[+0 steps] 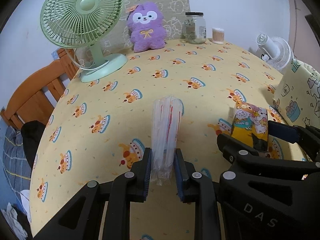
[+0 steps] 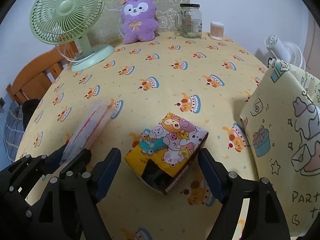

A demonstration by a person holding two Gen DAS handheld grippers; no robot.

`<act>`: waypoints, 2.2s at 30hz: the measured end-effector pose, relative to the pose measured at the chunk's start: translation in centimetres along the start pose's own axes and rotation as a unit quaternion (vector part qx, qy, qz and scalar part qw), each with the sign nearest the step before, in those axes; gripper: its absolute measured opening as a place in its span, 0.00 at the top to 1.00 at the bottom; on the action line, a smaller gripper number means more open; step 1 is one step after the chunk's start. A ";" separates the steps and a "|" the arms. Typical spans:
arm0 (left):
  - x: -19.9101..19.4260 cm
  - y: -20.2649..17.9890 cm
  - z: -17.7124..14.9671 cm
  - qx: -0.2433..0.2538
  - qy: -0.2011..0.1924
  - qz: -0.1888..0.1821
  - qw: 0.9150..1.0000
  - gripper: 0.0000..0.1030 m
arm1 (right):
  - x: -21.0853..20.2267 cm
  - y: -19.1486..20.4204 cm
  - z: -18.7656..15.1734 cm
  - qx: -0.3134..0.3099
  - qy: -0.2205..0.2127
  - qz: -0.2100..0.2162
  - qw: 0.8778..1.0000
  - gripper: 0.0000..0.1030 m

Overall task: Organize soft objects
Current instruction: 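Carry the pen pack and printed box with both grippers toward the fabric box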

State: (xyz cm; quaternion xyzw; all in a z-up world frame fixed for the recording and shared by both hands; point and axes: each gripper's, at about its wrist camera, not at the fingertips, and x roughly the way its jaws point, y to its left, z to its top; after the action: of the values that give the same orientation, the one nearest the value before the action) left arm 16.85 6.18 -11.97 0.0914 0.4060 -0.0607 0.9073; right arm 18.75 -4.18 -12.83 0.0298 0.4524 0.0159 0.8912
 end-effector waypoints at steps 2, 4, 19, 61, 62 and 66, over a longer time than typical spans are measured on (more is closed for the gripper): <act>0.0 0.2 0.0 -0.001 0.000 0.002 1.000 0.80 | 0.1 0.2 0.1 -0.004 -0.003 -0.002 1.000 0.17; 0.1 0.5 0.1 -0.002 0.001 0.004 1.000 0.80 | 0.3 0.4 0.3 -0.008 -0.004 -0.004 1.000 0.15; 0.3 0.8 0.1 0.017 0.002 0.006 1.000 0.80 | 1.6 2.5 1.0 -0.040 0.012 0.010 0.999 0.51; -10.4 -3.7 0.9 -0.047 -0.096 0.024 0.994 0.81 | -11.0 -1.0 0.4 -0.055 -0.107 0.020 0.993 0.54; -10.8 -3.8 1.0 -0.049 -0.099 0.024 0.994 0.81 | -11.4 -1.1 0.4 -0.056 -0.110 0.020 0.992 0.54; -12.0 -4.5 1.3 -0.053 -0.111 0.025 0.992 0.81 | -12.9 -1.6 0.5 -0.058 -0.125 0.022 0.990 0.54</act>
State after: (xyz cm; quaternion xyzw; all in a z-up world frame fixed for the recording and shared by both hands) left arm 9.05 1.95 -2.67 0.0455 0.3030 -0.0262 0.9516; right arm 11.58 -6.54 -2.24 -0.0109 0.3349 0.0576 0.9404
